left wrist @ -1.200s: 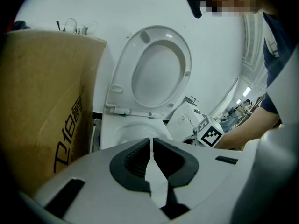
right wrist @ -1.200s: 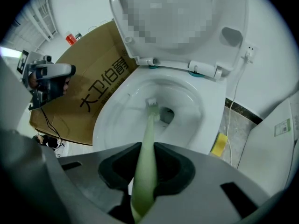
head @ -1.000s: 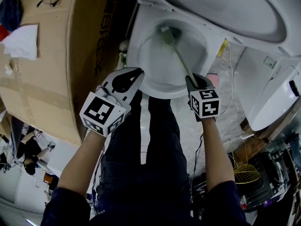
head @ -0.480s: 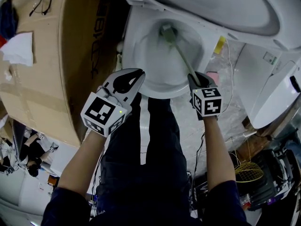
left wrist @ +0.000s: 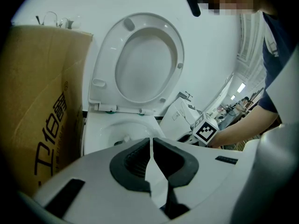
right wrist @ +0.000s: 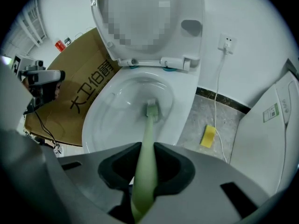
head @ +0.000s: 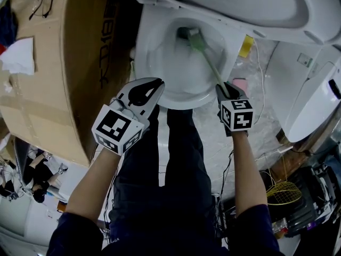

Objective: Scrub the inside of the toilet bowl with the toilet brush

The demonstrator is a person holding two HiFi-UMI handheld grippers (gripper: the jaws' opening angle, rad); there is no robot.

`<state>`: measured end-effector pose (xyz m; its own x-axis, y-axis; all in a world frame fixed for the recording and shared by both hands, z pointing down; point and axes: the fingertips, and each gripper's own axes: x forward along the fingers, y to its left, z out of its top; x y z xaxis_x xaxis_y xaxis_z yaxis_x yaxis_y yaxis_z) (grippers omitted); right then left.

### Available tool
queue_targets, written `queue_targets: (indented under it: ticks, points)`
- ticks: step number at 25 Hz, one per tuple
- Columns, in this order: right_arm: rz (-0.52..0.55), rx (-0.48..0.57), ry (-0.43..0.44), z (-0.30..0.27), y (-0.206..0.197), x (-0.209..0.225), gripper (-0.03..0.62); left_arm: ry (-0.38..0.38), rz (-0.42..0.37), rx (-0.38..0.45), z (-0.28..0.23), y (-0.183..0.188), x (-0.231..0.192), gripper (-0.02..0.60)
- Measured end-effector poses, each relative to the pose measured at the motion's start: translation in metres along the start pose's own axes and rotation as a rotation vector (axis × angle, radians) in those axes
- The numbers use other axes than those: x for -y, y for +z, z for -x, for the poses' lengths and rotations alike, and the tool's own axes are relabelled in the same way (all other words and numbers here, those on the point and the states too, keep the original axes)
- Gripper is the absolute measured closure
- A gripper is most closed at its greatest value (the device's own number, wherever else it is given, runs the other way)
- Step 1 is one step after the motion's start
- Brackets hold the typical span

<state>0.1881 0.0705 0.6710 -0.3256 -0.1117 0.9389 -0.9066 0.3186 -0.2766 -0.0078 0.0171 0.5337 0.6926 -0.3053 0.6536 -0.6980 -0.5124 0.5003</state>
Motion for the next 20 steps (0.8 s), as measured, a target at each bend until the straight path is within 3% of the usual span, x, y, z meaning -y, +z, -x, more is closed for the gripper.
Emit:
queue_targets:
  ticks: [20]
  points:
    - [-0.021,-0.028,0.016,0.003,-0.041,-0.023,0.508,-0.005,-0.015,0.001,0.012,-0.021,0.010,0.537]
